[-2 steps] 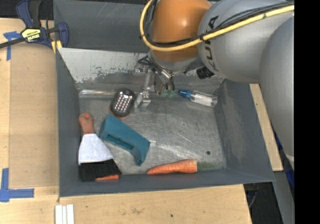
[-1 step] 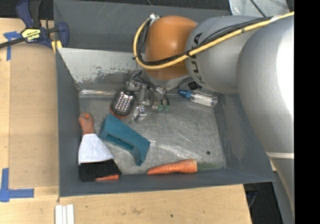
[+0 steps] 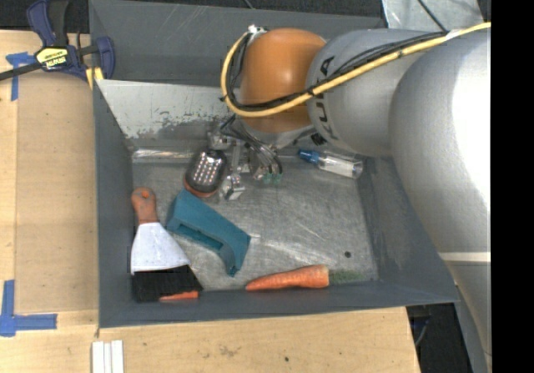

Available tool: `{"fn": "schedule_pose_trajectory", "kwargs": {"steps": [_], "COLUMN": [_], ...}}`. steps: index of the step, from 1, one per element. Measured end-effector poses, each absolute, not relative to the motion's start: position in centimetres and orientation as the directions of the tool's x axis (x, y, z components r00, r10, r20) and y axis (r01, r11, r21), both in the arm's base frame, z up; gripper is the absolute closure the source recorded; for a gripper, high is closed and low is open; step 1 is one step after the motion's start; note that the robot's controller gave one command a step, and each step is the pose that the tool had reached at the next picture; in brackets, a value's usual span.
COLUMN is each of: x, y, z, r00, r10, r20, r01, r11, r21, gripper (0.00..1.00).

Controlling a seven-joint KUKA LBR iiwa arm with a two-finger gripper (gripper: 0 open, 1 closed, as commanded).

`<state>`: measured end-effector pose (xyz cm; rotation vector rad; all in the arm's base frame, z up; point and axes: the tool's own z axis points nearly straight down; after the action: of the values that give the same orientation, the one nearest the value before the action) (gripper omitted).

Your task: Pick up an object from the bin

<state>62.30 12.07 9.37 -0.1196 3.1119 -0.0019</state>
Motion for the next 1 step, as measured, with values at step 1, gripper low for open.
{"fn": "schedule_pose_trajectory", "kwargs": {"steps": [1], "x": [62.19], "y": [10.99], "z": [10.61], "r00": [-0.989], "r10": [-0.146], "r20": [-0.009], "r01": [-0.146], "r11": [0.989], "r21": [0.001], "gripper": [0.0]}}
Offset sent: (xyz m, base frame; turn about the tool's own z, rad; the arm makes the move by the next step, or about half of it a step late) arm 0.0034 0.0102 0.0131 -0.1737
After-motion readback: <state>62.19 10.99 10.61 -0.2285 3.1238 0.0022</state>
